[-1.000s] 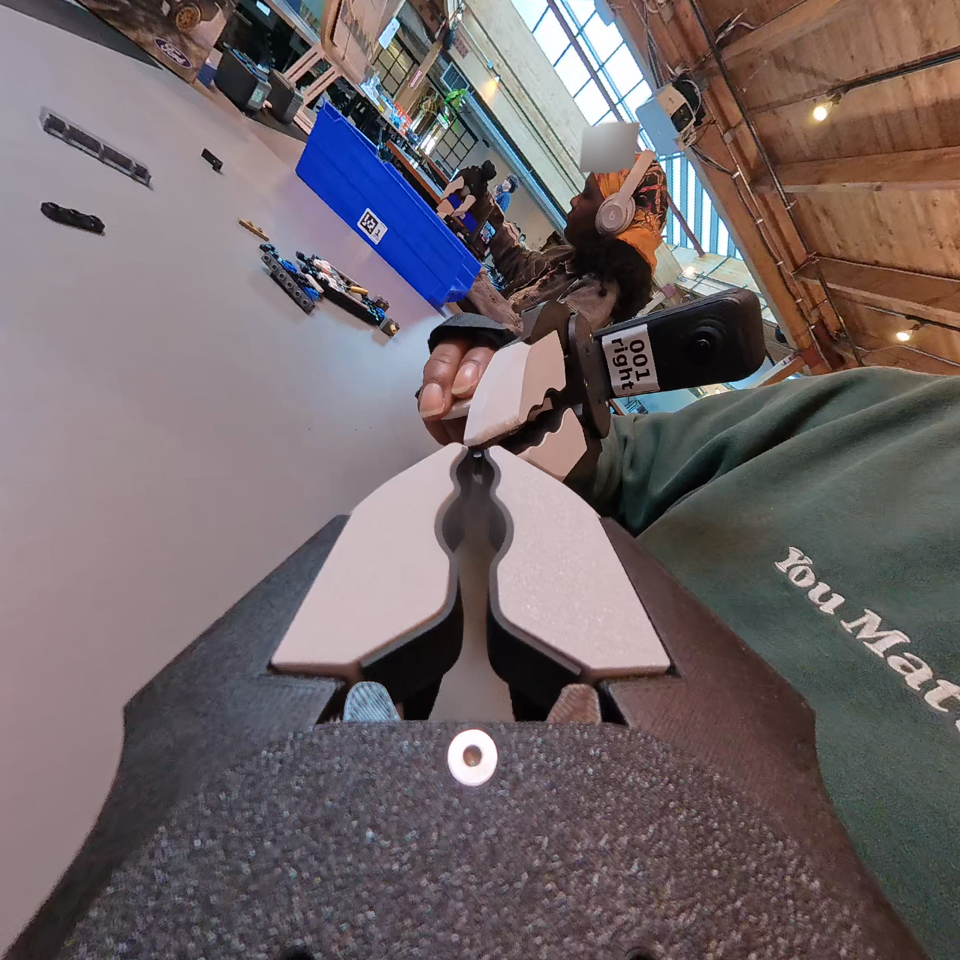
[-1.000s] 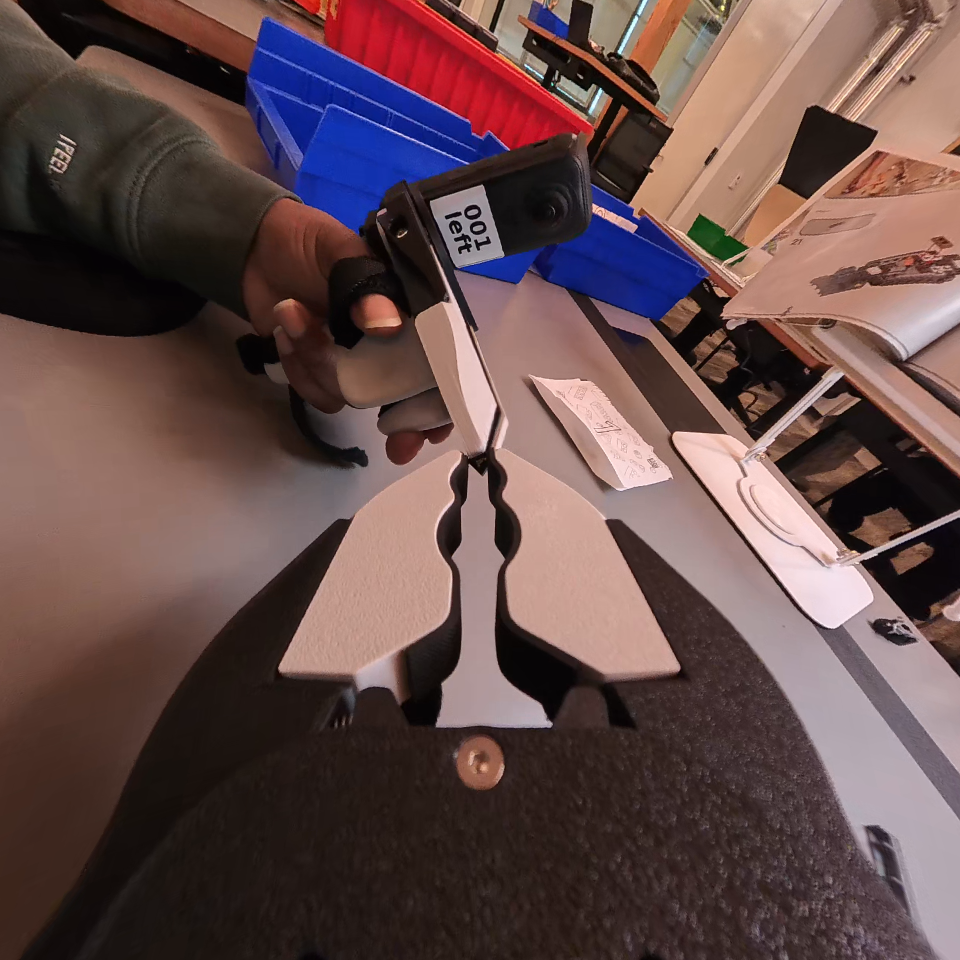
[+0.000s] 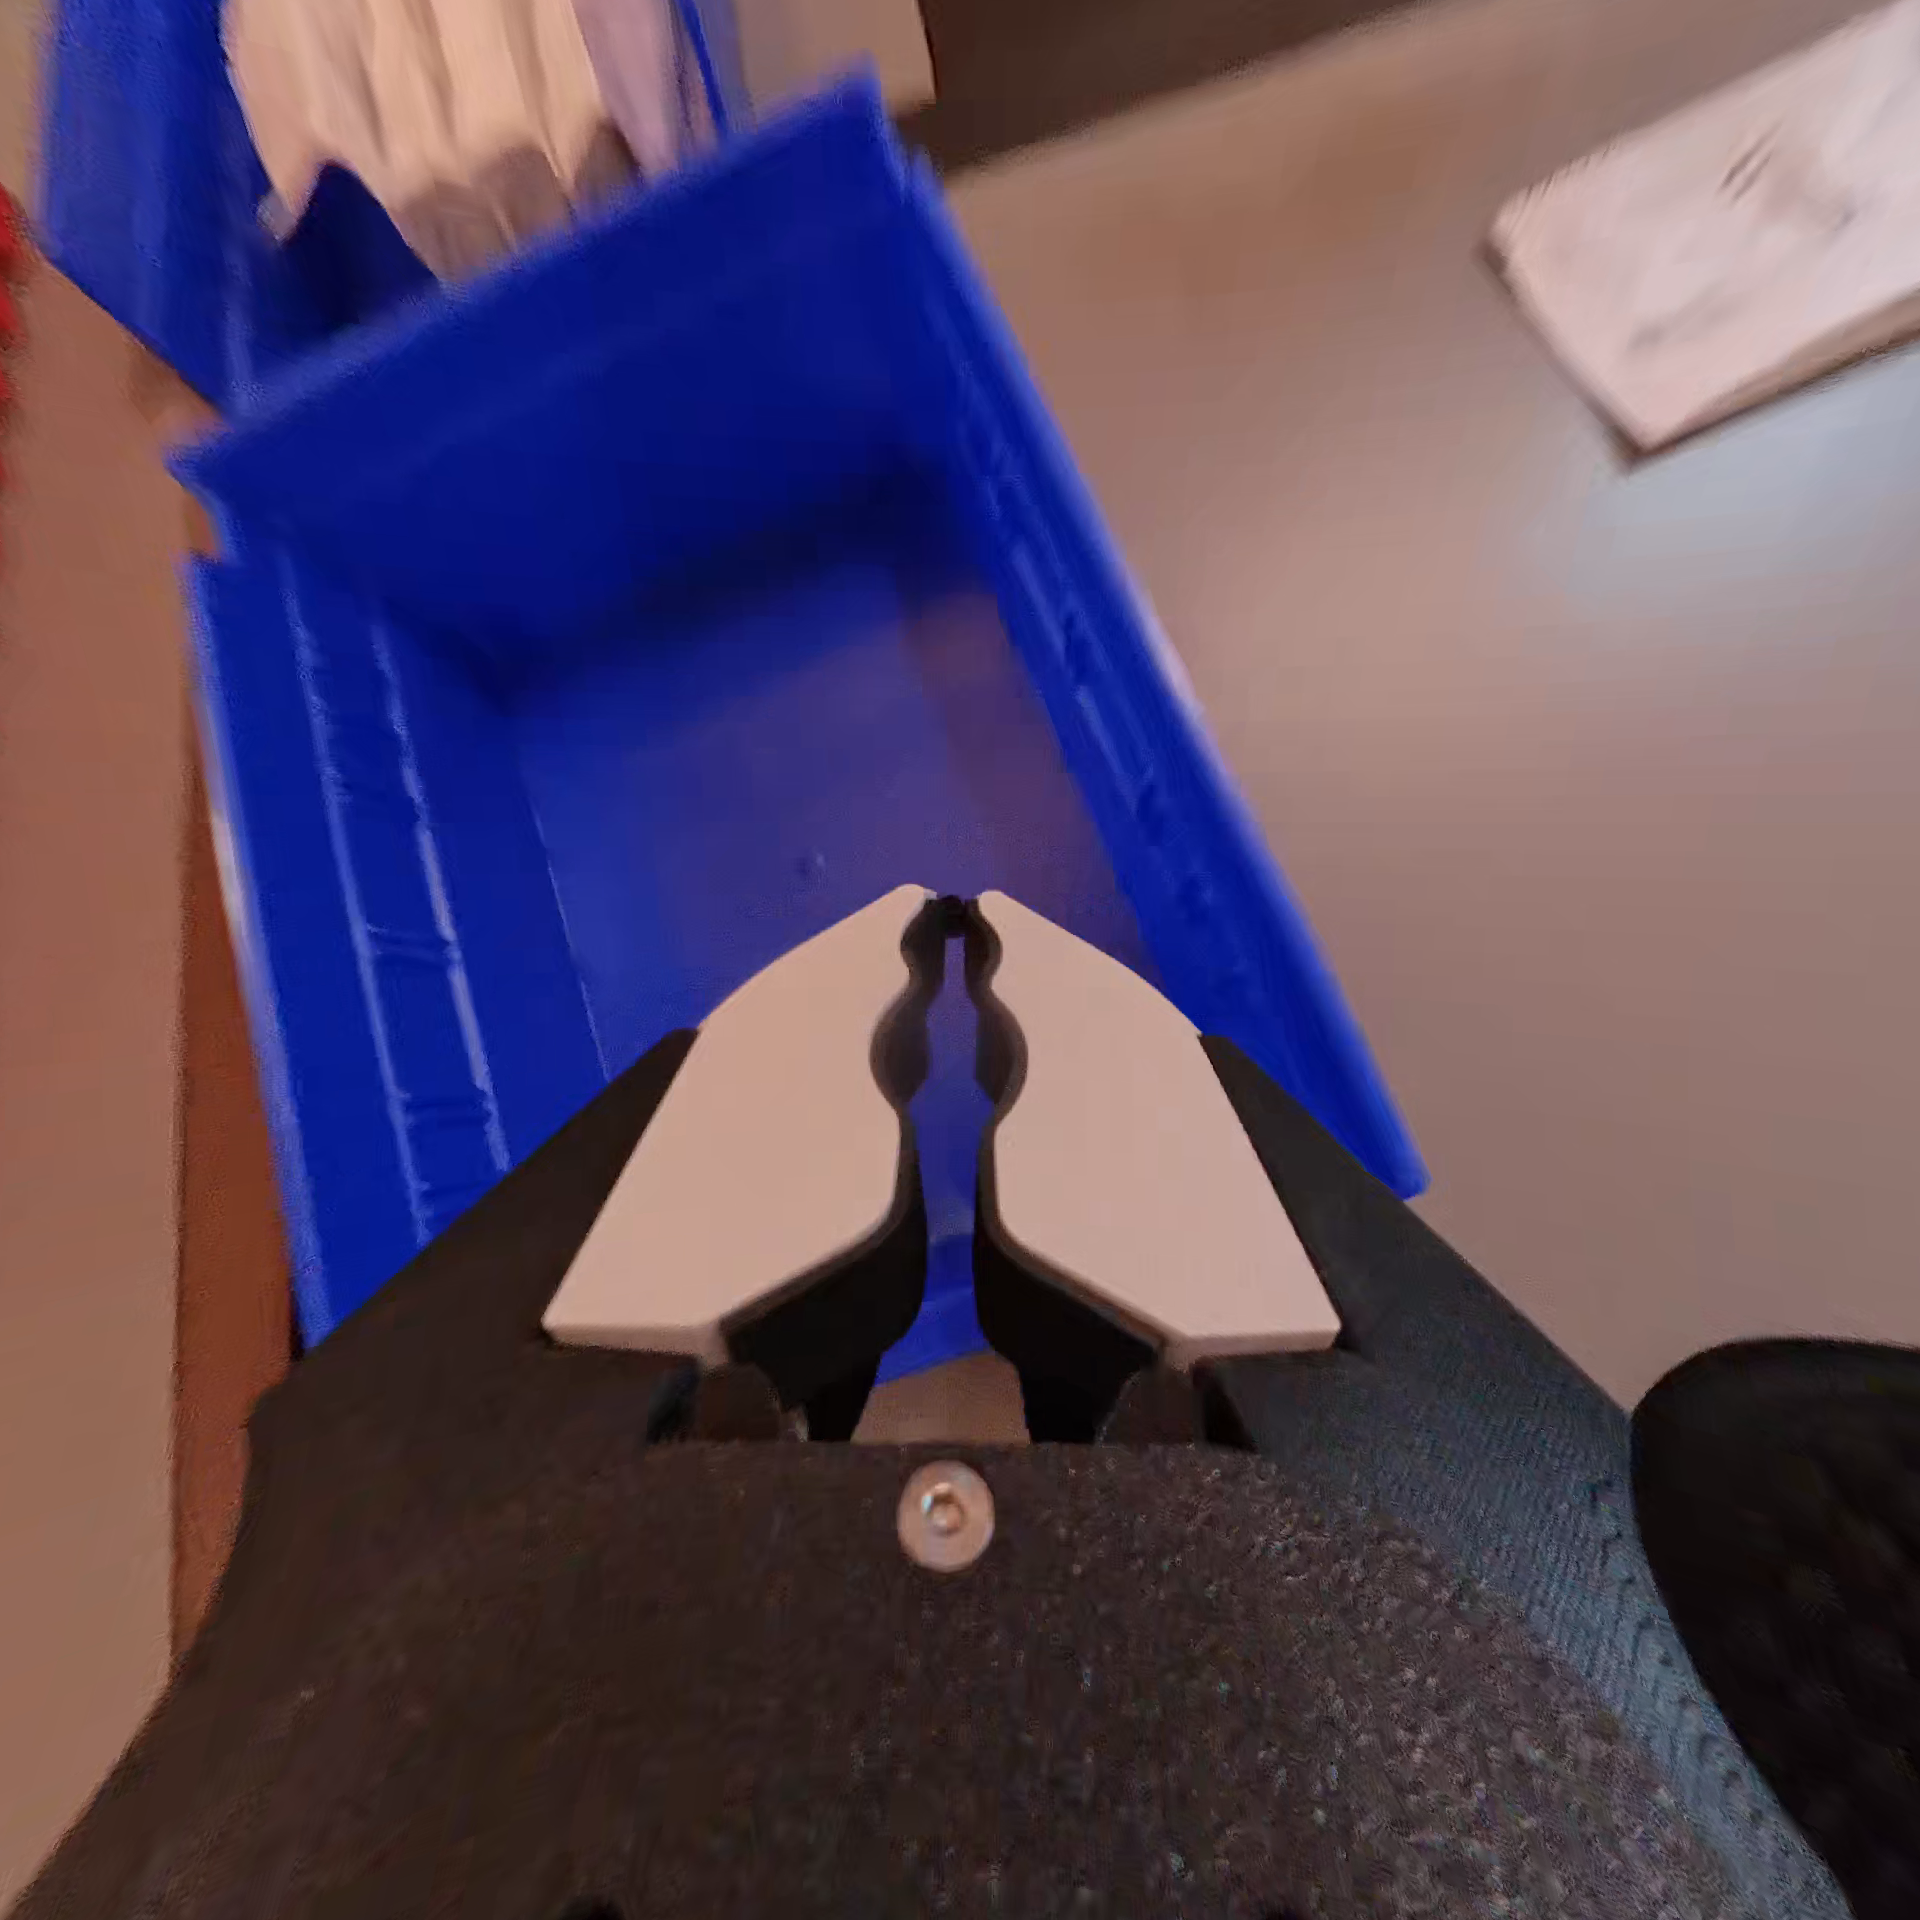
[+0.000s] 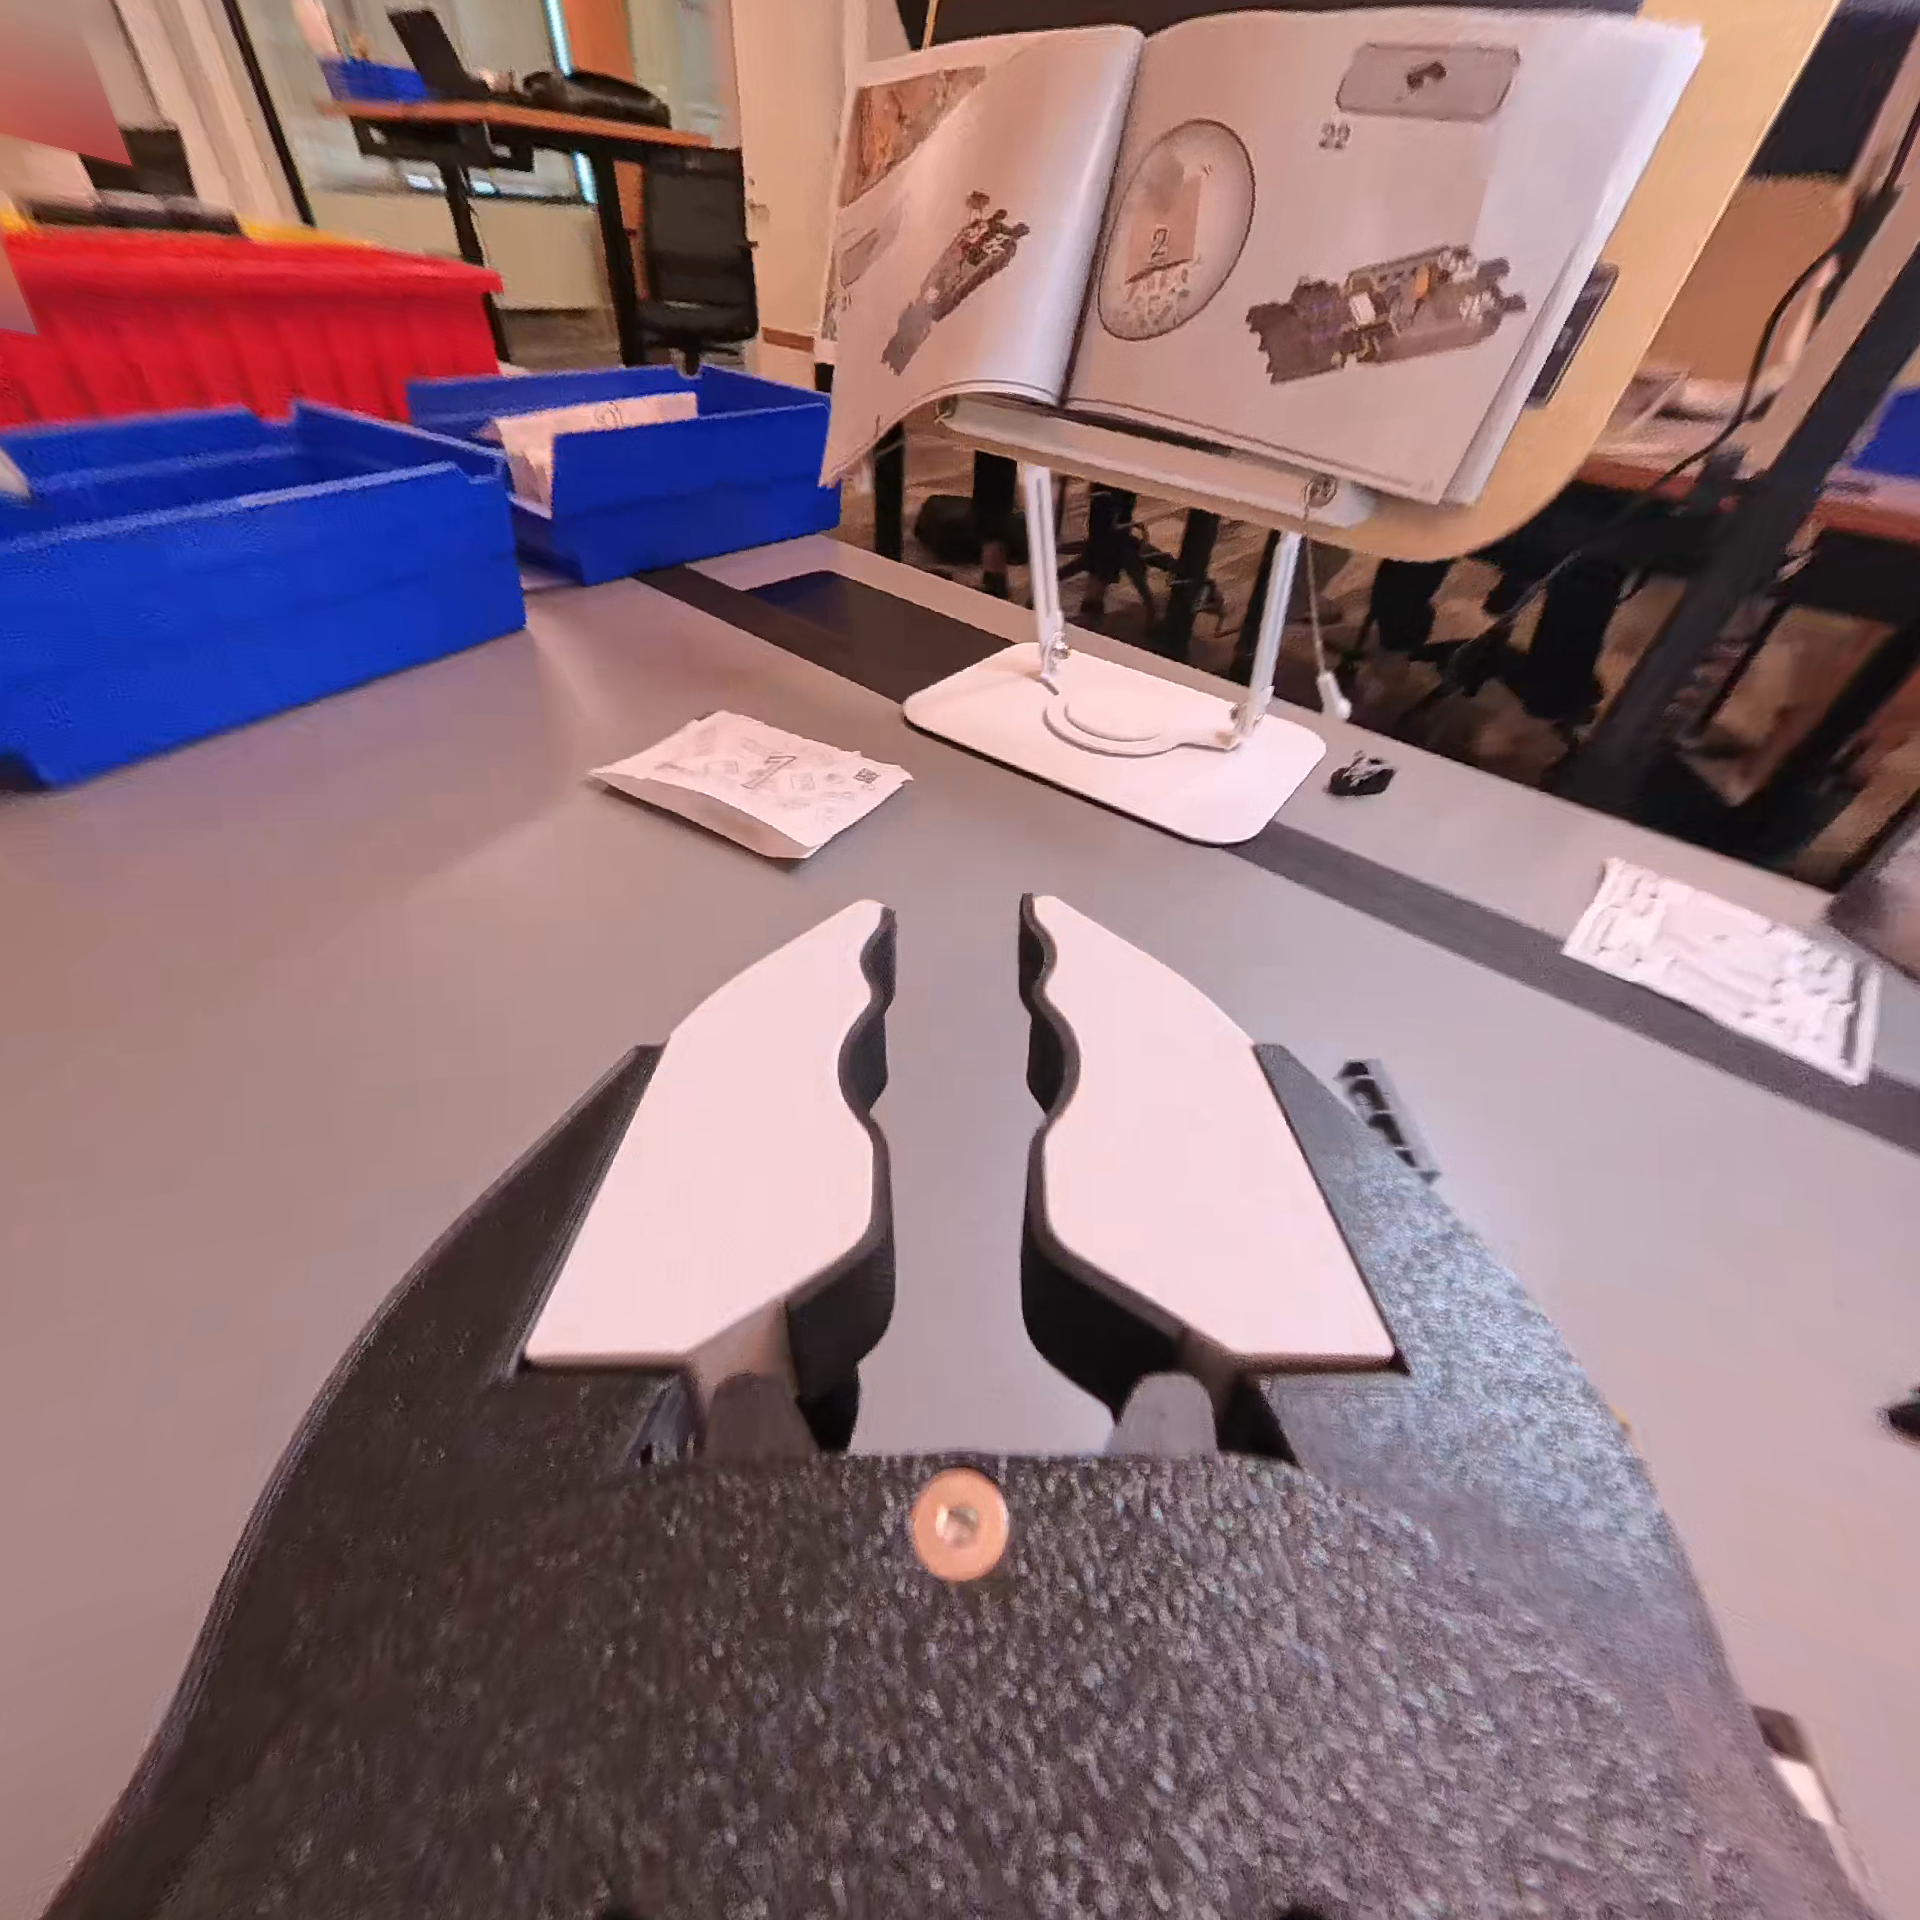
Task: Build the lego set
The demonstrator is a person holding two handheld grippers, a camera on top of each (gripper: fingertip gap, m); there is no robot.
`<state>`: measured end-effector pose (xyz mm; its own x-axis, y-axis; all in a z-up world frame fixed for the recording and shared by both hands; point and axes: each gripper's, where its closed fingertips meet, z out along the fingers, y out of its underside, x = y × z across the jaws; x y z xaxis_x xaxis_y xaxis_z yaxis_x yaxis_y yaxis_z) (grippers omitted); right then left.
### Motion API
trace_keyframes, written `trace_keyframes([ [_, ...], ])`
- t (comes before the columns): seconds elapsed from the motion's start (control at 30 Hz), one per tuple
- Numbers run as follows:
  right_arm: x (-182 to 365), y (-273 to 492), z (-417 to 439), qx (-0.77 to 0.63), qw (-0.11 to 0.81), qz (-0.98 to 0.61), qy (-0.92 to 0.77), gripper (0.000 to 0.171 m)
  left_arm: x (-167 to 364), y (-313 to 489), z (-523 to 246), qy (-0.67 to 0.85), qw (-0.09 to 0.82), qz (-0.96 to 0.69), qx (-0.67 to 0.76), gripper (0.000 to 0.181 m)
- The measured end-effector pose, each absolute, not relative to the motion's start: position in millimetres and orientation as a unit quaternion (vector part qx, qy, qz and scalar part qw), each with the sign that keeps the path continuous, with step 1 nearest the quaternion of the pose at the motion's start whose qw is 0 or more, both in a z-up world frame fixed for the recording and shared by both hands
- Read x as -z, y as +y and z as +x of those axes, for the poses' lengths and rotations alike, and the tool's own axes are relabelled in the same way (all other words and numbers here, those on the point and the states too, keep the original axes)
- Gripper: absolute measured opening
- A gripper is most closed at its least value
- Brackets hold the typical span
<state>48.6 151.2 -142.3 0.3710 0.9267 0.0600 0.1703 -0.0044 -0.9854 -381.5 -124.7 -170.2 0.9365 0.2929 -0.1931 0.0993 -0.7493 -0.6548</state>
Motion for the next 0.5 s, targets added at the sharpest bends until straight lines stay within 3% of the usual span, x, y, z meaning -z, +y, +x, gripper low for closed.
trace_keyframes([
  [0.27,136,151,53,-0.328,0.559,-0.616,-0.447,0.021,199,-133,-369,-0.052,0.342,-0.937,-0.058,0.047],
  [0.5,142,149,50,-0.329,0.551,-0.616,-0.457,0.019,201,-140,-338,0.031,0.361,-0.932,0.005,0.064],
])
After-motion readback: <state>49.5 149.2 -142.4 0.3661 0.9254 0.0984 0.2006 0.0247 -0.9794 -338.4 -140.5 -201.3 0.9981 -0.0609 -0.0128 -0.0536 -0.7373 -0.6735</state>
